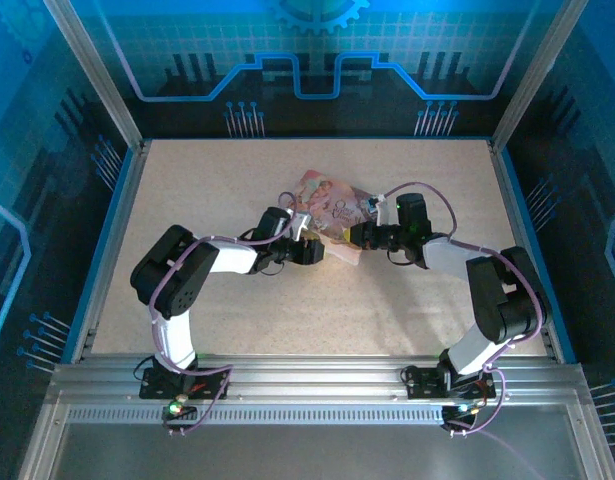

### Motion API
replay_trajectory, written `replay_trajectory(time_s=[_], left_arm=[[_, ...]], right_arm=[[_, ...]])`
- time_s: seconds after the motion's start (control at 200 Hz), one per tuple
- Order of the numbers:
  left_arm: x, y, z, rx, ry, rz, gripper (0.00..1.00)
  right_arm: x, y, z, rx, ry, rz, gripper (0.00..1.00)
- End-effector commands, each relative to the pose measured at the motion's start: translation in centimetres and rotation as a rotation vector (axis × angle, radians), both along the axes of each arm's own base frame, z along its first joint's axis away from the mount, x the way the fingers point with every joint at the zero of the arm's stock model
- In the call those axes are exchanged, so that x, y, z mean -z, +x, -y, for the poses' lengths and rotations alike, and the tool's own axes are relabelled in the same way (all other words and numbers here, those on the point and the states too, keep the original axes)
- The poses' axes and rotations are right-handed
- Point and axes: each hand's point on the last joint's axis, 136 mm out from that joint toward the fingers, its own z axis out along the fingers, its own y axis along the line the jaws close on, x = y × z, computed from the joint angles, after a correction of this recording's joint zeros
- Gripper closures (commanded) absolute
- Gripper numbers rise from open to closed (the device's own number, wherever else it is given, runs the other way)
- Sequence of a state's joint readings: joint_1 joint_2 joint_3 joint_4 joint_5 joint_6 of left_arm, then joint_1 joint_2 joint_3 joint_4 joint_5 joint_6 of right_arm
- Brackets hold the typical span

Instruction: Unlock a padlock with a key

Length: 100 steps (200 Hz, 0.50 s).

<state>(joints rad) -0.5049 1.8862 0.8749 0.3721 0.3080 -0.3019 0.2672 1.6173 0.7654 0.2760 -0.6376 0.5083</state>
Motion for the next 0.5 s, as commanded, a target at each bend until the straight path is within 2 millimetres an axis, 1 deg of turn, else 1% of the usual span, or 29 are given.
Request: replay_trajectory(time_s=[0.0, 0.105, 0.27, 0.385, 0.495], left_arm=[[-1.4, 1.0, 0.1, -0.013, 0.049, 0.088, 0.43], [-1.8, 1.1, 0.2, -0.009, 0.047, 0.1, 0.43], [-1.8, 1.0, 0.8, 0.008, 0.043, 0.105, 0.45], [-2.0, 1.0, 0.8, 0.009, 0.056, 0.119, 0.45], [-2.6, 1.1, 0.7, 0.0, 0.067, 0.146, 0.45]], right_arm=[[1.9, -1.0, 0.5, -0.006, -0.012, -0.063, 1.0], [2.0, -1.0, 0.5, -0.01, -0.01, -0.064, 1.0], [2.1, -1.0, 0.4, -0.013, -0.007, -0.065, 1.0], [2.1, -1.0, 0.4, -0.012, -0.007, -0.063, 1.0], [2.1, -1.1, 0.4, -0.014, -0.005, -0.065, 1.0]])
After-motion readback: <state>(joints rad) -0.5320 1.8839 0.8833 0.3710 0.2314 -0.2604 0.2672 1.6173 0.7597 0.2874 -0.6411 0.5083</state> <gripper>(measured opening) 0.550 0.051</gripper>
